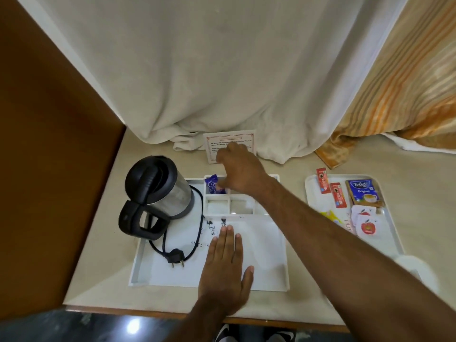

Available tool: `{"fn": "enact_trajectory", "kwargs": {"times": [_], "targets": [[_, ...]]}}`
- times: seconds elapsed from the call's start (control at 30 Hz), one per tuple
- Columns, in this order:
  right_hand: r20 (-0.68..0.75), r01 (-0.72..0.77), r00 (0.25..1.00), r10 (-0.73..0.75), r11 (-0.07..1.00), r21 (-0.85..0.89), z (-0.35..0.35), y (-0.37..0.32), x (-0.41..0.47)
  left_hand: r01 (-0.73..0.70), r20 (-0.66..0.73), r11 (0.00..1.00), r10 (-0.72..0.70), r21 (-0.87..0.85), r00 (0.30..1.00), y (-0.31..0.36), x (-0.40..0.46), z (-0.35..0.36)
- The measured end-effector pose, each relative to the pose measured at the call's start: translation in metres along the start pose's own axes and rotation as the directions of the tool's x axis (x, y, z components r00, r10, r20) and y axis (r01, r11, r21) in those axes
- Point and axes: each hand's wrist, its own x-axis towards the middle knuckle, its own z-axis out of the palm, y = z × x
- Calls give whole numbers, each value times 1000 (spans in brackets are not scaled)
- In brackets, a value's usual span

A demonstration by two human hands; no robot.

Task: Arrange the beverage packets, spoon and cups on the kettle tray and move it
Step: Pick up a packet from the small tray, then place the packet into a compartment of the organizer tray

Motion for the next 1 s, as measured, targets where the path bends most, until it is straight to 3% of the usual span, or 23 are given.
{"fn": "enact_trajectory", "kwargs": {"times": [0.07,0.17,0.27,0.37,0.43,0.57,0.73,1.0], "targets": [[-90,-67,993,78,991,113,-15,21,-14,-15,-2,1000,15,-11,1000,-2,-1,1],[-175,-258,953,247,965,-42,-45,81,-45,-13,-5,1000,13,-5,1000,-4,0,3],[-37,-505,856,515,820,-270,-64,144,-77,-8,6,1000,7,4,1000,-3,0,3],[135,-668,707,694,718,-194,-57,172,-96,1,19,1000,-2,14,1000,-2,1,3],[151,-700,689,709,705,-115,-41,176,-101,-1,19,1000,1,14,1000,-2,1,3],[-20,-697,717,697,716,-36,-17,178,-105,-6,17,1000,6,20,1000,-3,0,4],[42,-757,653,756,652,32,-21,191,-104,-10,15,1000,9,26,1000,-1,0,4],[73,-711,693,717,697,-92,-27,186,-102,-9,19,1000,9,16,1000,-1,0,2]]}}
